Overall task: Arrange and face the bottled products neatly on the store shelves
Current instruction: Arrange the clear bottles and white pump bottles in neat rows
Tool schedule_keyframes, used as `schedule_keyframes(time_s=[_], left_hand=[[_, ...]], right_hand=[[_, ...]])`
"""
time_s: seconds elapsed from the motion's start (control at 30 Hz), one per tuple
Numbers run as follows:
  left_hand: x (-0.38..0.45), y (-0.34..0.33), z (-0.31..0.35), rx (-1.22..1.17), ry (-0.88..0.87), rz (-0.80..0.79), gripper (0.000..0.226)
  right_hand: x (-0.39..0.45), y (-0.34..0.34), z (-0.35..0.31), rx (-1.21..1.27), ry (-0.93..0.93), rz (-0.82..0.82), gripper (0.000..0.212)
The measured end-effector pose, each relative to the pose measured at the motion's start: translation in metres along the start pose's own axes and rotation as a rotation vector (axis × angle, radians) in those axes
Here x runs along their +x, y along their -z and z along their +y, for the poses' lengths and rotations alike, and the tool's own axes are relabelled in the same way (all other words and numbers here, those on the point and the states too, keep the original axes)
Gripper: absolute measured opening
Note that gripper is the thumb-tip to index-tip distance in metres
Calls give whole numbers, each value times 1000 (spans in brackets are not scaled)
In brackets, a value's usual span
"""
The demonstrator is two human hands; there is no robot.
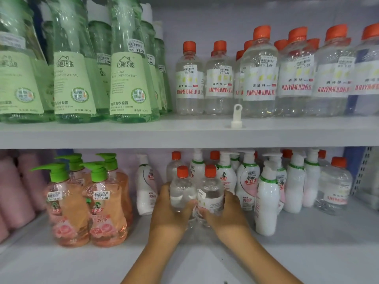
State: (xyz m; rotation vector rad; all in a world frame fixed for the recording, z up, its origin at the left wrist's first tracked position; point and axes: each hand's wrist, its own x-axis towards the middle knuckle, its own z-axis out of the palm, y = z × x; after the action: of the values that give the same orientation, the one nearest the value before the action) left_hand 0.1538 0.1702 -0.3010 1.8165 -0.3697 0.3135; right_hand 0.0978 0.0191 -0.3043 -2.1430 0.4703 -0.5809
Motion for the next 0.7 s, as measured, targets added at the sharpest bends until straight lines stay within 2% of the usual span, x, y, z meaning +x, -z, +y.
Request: schedule_keyframes(time_s=[0.1,0.23,0.33,0.4,0.53,0.7], left_hand=[[-20,12,2,-88,-31,-59,49],[-41,26,-1,-147,-44,-144,66],[-48,28,-7,-172,-21,-285,77],[-49,27,-12,-130,-31,-309,84],[-49,28,-9,-97,17,-256,73],[-58,38,3,-83,45,-228,58]], right_hand=[[-17,15,5,-38,-1,-36,76],[-49,38,6,137,37,-113,53],[-64,39,1,231,63,-122,65],[-70,32,0,268,58,-85,71],[-76,26,-1,278,31,-18,67],[-92,39,-5,250,8,-27,60]])
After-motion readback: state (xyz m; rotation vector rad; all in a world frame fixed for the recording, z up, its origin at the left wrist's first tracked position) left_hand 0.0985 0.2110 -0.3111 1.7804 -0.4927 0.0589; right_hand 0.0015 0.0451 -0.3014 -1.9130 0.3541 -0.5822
